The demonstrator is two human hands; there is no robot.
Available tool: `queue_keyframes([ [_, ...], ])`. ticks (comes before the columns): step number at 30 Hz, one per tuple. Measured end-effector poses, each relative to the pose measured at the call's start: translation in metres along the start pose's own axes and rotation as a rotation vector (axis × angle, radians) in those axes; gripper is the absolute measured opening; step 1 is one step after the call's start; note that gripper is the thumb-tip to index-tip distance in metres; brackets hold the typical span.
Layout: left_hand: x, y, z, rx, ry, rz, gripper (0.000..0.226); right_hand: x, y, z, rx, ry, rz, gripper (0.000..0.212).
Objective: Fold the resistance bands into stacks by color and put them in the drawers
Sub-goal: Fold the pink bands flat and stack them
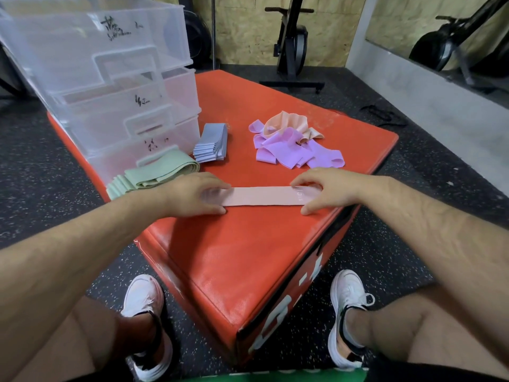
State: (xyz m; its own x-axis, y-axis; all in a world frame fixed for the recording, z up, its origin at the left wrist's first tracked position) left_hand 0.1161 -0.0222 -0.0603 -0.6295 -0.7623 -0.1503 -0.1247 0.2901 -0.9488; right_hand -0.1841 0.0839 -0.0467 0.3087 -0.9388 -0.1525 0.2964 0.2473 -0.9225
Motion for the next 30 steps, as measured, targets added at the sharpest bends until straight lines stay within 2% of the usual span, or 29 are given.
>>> queue_keyframes([
  [3, 0.008, 0.001, -0.003, -0.045, 0.038, -0.039, 0.054, 0.002, -0.003, -0.002, -0.064, -0.034, -0.024, 0.058],
  [5, 0.012, 0.001, -0.004, -0.054, 0.059, -0.065, 0.048, 0.002, -0.004, -0.002, -0.095, -0.040, -0.021, 0.053],
  [9, 0.016, 0.003, -0.005, -0.016, 0.058, -0.057, 0.046, 0.000, -0.004, 0.000, -0.117, -0.045, -0.006, 0.053],
  [11, 0.017, 0.002, -0.009, -0.010, 0.034, -0.037, 0.057, 0.000, -0.005, 0.000, -0.085, -0.024, -0.027, 0.053],
  [13, 0.023, 0.000, -0.016, -0.022, 0.014, -0.048, 0.069, 0.004, -0.008, -0.001, -0.028, 0.003, -0.121, 0.048],
  [17, 0.051, -0.007, -0.040, -0.054, 0.020, -0.151, 0.072, 0.025, -0.021, 0.005, -0.034, 0.031, -0.354, 0.028],
  [22, 0.095, -0.021, -0.067, -0.056, -0.026, -0.301, 0.062, 0.066, -0.037, 0.006, -0.035, 0.061, -0.551, 0.032],
  [26, 0.126, -0.020, -0.074, 0.091, -0.055, -0.325, 0.053, 0.107, -0.043, -0.015, -0.062, 0.238, -0.579, 0.037],
  [30, 0.148, -0.012, -0.075, 0.079, -0.087, -0.308, 0.065, 0.127, -0.054, -0.045, 0.045, 0.464, -0.662, 0.038],
])
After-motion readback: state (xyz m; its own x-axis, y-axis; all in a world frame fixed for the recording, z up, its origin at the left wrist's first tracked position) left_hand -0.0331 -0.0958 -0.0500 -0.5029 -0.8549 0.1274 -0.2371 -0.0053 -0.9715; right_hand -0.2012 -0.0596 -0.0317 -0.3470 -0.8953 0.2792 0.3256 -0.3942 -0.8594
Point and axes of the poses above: each hand's wrist, its own x-axis towards the middle knuckle, its own y-axis out of the palm, z = x × y, the point moved 3 cm from there along x, towards the middle knuckle, and after that the axes turned 15 degrees about -y, right-handed, at the moved point
